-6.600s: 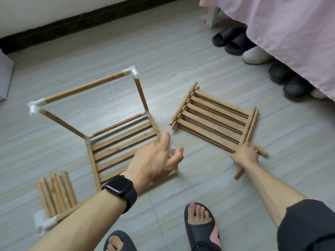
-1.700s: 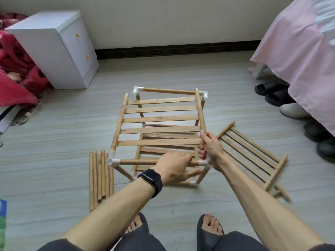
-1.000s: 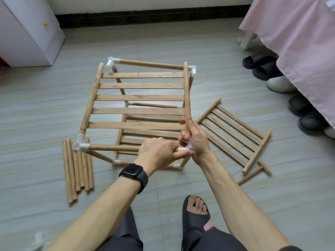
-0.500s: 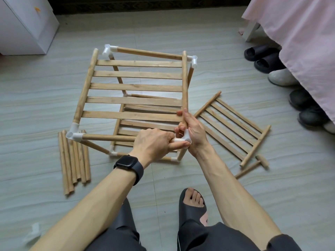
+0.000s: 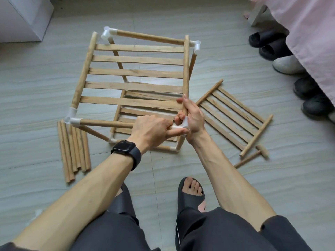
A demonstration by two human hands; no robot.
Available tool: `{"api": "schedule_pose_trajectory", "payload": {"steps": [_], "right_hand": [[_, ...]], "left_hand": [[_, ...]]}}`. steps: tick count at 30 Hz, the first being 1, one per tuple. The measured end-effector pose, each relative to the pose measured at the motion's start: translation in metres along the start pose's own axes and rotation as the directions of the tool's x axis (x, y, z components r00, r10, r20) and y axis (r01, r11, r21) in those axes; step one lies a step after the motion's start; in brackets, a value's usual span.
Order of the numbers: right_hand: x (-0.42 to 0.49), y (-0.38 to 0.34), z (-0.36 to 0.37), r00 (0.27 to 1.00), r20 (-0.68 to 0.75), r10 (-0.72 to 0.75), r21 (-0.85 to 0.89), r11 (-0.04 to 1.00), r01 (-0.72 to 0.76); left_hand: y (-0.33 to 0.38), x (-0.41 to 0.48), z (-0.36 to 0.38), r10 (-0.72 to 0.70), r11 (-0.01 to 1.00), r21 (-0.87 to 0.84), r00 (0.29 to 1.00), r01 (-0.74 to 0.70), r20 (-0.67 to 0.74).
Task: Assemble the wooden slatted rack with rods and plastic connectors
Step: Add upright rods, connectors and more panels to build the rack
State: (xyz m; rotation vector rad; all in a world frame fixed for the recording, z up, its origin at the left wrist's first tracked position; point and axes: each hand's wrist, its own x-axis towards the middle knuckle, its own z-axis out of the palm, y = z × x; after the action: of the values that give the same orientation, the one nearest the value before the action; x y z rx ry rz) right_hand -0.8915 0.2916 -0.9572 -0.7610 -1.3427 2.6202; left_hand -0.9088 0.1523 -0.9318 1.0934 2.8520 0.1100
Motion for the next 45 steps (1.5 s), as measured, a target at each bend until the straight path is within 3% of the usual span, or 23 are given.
{"api": "schedule_pose_trajectory", "payload": {"steps": [10, 19, 26, 28, 31, 33, 35, 37, 40, 43, 45], "right_hand": [[-0.005, 0.01, 0.008, 0.986, -0.113, -0.125, -0.054, 0.991, 0.119], [-0.009, -0.004, -0.013, 0.998, 0.065, -0.002, -0.169, 0.986, 0.013], [-0.019, 0.0, -0.004, 0.998, -0.042, -0.038, -0.191, 0.981, 0.03], [-0.023, -0.004, -0.008, 0.996, -0.06, -0.065, -0.343, 0.938, 0.04], [-0.031, -0.007, -0.015, 0.977, -0.066, -0.203, -0.62, 0.776, 0.119], [-0.032, -0.012, -0.024, 0.952, -0.062, -0.299, -0.746, 0.648, 0.155], [-0.028, -0.022, -0.035, 0.944, -0.029, -0.328, -0.788, 0.589, 0.18], [-0.023, -0.038, -0.042, 0.947, -0.004, -0.321, -0.791, 0.581, 0.193], [-0.014, -0.061, -0.048, 0.963, 0.04, -0.266, -0.765, 0.612, 0.2], [0.001, -0.077, -0.049, 0.972, 0.014, -0.235, -0.81, 0.567, 0.149], [0.015, -0.082, -0.047, 0.955, -0.034, -0.294, -0.871, 0.477, 0.116]], "left_hand": [[-0.009, -0.005, 0.0, 0.035, 0.999, -0.03, 0.999, -0.035, 0.013], [-0.01, -0.002, 0.0, 0.04, 0.997, 0.063, 0.998, -0.042, 0.042], [0.0, -0.004, -0.008, -0.053, 0.998, -0.013, 0.989, 0.055, 0.137], [0.005, -0.004, -0.012, -0.102, 0.981, -0.149, 0.986, 0.122, 0.135], [0.006, -0.008, -0.022, -0.095, 0.906, -0.399, 0.986, 0.144, 0.139], [-0.006, -0.017, -0.027, -0.093, 0.899, -0.423, 0.993, 0.116, 0.073], [-0.031, -0.031, -0.03, -0.149, 0.912, -0.393, 0.988, 0.117, -0.05], [-0.063, -0.046, -0.034, -0.246, 0.91, -0.382, 0.953, 0.163, -0.18], [-0.115, -0.064, -0.039, -0.434, 0.877, -0.365, 0.844, 0.314, -0.316], [-0.151, -0.073, -0.042, -0.658, 0.735, -0.432, 0.703, 0.523, -0.269], [-0.166, -0.075, -0.044, -0.726, 0.66, -0.475, 0.655, 0.581, -0.207]]}}
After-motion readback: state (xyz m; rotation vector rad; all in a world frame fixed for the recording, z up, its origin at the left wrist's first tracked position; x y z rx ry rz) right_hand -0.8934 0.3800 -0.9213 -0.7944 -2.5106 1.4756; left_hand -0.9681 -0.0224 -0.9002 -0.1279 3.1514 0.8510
